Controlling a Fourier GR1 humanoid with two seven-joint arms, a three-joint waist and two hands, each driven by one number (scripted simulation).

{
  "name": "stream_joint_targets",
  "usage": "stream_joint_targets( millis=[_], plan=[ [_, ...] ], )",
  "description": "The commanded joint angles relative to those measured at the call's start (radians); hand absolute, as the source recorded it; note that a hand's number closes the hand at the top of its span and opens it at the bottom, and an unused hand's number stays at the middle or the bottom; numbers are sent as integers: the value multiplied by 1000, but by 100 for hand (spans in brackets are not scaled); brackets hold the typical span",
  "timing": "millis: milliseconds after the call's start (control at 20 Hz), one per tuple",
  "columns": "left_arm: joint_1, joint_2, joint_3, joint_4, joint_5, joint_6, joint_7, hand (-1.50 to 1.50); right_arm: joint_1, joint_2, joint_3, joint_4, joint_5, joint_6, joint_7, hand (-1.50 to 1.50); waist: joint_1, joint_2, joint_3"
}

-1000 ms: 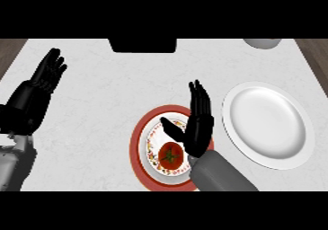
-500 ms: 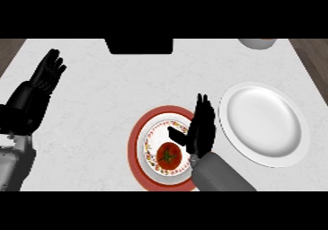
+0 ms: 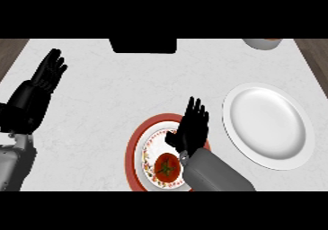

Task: Pick the tomato from the plate and place it in the plate

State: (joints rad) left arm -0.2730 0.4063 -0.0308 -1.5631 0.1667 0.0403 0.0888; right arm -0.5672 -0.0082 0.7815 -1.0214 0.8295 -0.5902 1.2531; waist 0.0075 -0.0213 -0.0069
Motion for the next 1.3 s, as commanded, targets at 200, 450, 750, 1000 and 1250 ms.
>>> stream_joint_targets(
  millis=[200, 450, 750, 1000, 1250],
  plan=[
    [-17, -7, -4, -7, -14, 13, 19, 0, -19, 8, -25, -14, 20, 215, 236, -150, -30, -3, 2],
    [7, -15, 5, -13, -9, 13, -3, 0, -6, 8, -72, 0, 2, 238, 236, -150, -17, 2, 2],
    [6, -12, 15, -11, -6, 9, 1, 0, 56, 7, -78, -37, 17, 237, 236, -150, -17, 5, 3],
    [12, -6, 1, -64, -16, 4, 26, 0, 105, 7, -80, -75, 10, 254, 235, -150, -5, 6, 4],
    [17, -15, 8, -31, -10, -5, 5, 0, 148, 7, -82, -44, 18, 224, 235, -150, 2, 14, 3]
  ],
)
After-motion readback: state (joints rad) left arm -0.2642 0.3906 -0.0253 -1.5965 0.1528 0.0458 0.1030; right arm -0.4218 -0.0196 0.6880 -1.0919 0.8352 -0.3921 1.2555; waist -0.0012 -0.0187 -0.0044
